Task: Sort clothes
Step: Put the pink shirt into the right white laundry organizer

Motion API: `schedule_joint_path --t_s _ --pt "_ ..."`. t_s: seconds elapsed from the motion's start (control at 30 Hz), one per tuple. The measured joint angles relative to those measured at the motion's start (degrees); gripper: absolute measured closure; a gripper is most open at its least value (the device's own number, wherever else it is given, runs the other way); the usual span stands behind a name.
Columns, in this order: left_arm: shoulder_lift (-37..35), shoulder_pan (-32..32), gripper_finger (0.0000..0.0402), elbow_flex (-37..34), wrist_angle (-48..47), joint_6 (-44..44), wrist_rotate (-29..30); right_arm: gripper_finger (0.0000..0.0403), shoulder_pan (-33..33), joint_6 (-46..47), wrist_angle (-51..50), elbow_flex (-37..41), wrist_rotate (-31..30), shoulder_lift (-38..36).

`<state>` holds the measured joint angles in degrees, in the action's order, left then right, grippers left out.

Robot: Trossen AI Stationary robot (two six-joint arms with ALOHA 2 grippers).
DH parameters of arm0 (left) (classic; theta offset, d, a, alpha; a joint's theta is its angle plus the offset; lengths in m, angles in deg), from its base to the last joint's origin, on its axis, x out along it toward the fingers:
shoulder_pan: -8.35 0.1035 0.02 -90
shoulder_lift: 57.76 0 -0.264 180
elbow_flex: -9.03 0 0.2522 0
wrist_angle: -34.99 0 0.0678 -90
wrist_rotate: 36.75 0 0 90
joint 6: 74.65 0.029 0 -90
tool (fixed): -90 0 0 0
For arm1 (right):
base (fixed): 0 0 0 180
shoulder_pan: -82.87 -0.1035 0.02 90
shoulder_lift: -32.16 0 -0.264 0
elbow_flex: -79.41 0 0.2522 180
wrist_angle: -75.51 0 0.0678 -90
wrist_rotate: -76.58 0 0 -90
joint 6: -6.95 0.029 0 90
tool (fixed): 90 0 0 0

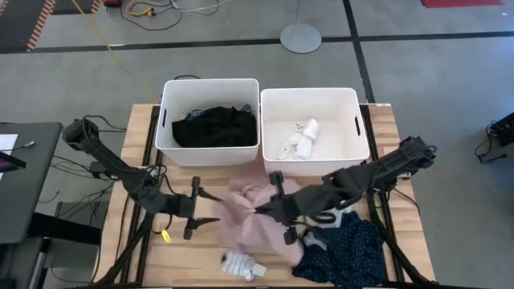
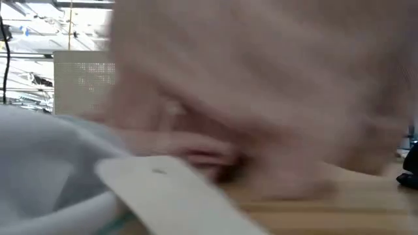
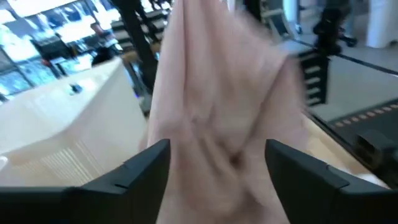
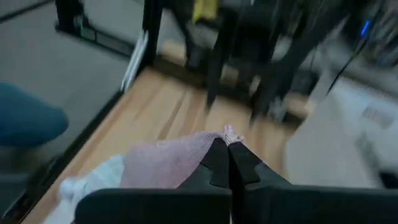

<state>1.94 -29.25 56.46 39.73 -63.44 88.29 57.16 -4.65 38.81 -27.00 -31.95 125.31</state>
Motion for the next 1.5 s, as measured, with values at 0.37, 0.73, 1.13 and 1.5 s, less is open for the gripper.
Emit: schedule_joint_path --t_s 0.37,0.73,1.13,1.5 --pt "6.7 9.6 0.001 0.2 9.3 0.5 -10.1 0.0403 0.9 -9.1 -2.3 -10.0 0.5 0.0" --pt "21.5 18.5 0.0162 10.9 9.3 2.2 -27.7 0.0403 5.6 -10.8 0.5 -10.0 3.7 0.0" --pt "20.6 18.5 0.0396 15.6 6.0 9.8 -28.7 0.0403 2.2 -4.1 -7.6 -10.1 3.7 0.0" --pt "-0.4 18.5 0.0399 17.5 -0.3 13.9 -28.2 0.0364 -2.3 5.5 -15.4 -10.1 -2.4 -0.2"
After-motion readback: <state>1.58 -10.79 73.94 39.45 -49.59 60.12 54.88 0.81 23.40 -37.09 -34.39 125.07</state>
